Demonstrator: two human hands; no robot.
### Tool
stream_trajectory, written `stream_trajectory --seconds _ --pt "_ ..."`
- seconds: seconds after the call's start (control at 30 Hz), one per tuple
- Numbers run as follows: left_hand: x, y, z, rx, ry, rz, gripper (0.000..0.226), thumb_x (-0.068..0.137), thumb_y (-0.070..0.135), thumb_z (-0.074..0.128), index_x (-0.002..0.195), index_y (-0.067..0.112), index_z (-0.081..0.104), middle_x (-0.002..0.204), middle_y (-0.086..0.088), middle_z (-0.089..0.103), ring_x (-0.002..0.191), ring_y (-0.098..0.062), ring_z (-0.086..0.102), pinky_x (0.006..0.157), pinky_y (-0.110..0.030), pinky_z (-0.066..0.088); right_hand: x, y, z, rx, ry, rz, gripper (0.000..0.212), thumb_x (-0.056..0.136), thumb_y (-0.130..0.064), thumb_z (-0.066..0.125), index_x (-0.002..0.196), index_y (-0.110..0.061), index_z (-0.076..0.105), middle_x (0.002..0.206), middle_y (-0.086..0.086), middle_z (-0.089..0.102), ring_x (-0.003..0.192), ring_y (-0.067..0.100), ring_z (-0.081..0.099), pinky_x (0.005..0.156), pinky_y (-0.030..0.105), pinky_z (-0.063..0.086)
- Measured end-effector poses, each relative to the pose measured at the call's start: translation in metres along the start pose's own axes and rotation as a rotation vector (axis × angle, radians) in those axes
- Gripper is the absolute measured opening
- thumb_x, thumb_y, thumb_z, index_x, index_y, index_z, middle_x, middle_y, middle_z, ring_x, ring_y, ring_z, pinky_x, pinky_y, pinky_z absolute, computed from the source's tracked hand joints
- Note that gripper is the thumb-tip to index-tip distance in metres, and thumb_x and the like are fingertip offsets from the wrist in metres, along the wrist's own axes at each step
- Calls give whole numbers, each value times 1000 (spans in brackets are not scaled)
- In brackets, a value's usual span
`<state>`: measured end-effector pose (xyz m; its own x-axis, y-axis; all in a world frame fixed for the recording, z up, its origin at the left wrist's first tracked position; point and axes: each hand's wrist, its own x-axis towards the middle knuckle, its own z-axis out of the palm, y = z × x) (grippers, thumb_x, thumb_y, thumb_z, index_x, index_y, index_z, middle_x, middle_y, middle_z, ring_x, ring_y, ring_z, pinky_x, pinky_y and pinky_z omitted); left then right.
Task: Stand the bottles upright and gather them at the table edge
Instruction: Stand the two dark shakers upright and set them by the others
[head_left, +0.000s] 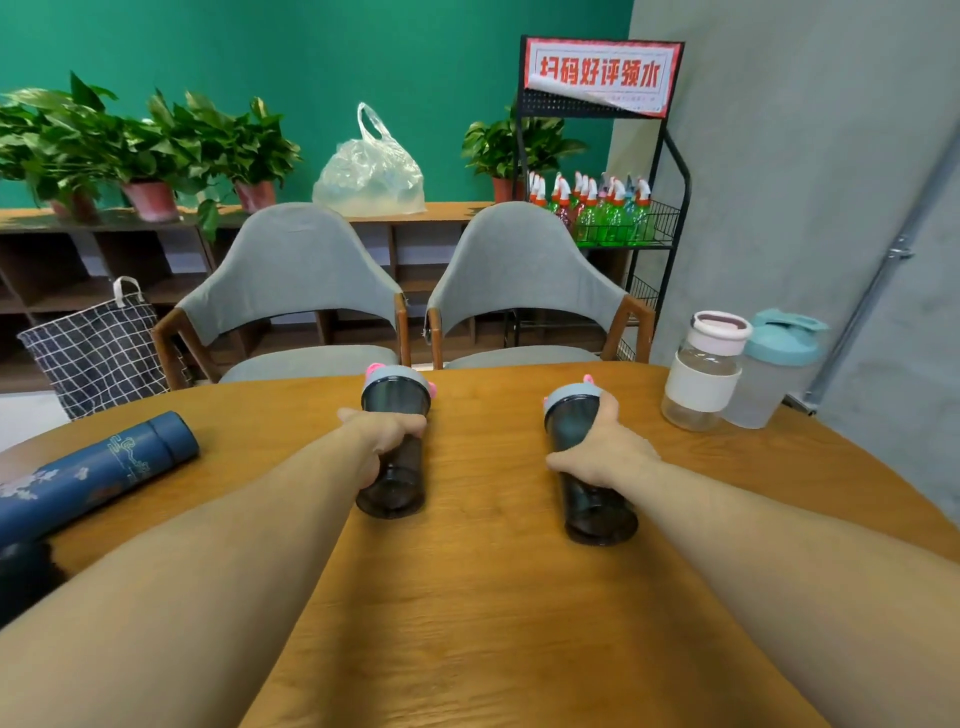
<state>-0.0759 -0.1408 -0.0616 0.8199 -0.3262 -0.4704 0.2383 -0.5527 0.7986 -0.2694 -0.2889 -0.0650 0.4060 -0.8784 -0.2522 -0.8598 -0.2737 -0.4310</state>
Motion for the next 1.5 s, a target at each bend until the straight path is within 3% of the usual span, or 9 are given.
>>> stream_trajectory --seconds 0.13,0.2,0.33,0.57,0.67,0.77,0.9,1.07,1.5 --pt "-20 3 15 -57 -88 42 95 70 22 82 144 20 23 108 -21 49 92 -39 57 77 -52 54 -3 22 -7 229 9 -100 122 69 -37 81 153 -31 -8 145 14 41 117 35 55 93 45 50" --pt "-32 7 25 -54 -122 94 95 68 21 82 145 18 26 114 -20 51 98 -39 57 84 -52 53 -4 31 -14 363 58 -139 123 66 -37 83 153 -34 -4 150 13 34 126 36 48 99 50 46" --pt "-63 15 57 -110 -220 211 67 71 12 82 125 15 43 105 -10 58 98 -30 58 83 -45 49 -9 57 -36 535 136 -183 117 55 -47 80 151 -38 13 143 4 43 128 32 45 103 53 42" --pt "-113 25 131 -82 -310 488 83 74 13 85 141 18 35 123 1 49 112 -20 47 92 -37 42 -16 127 -76 758 145 -268 91 76 -22 81 147 -24 24 127 1 48 107 18 48 65 21 43" --pt "-133 29 166 -61 -350 554 88 75 13 84 144 22 31 131 -2 49 121 -24 49 99 -40 45 -16 161 -90 845 188 -258 100 77 -17 82 151 -25 16 144 2 41 119 19 45 90 31 44" --pt "-148 34 199 -89 -394 588 93 74 11 85 146 24 27 127 2 47 115 -18 47 90 -33 44 -12 193 -106 918 232 -257 107 77 -11 83 154 -29 10 154 -1 33 136 20 37 107 37 35" --pt "-158 39 241 -98 -414 624 97 71 9 87 147 25 28 137 2 46 120 -18 46 97 -35 45 3 227 -119 905 246 -206 102 72 -12 86 151 -26 23 144 1 47 118 17 47 100 33 39" --pt "-159 44 290 -92 -403 644 99 70 7 88 148 25 29 146 1 46 134 -24 46 109 -45 43 31 259 -127 903 268 -159 99 70 -10 87 146 -22 25 130 -1 50 118 21 50 97 36 42" --pt "-139 45 357 -133 -349 730 99 66 2 88 142 27 30 129 10 51 125 -14 49 108 -41 44 92 273 -137 875 218 -216 103 70 -10 86 148 -23 20 144 5 45 132 27 44 103 41 40"
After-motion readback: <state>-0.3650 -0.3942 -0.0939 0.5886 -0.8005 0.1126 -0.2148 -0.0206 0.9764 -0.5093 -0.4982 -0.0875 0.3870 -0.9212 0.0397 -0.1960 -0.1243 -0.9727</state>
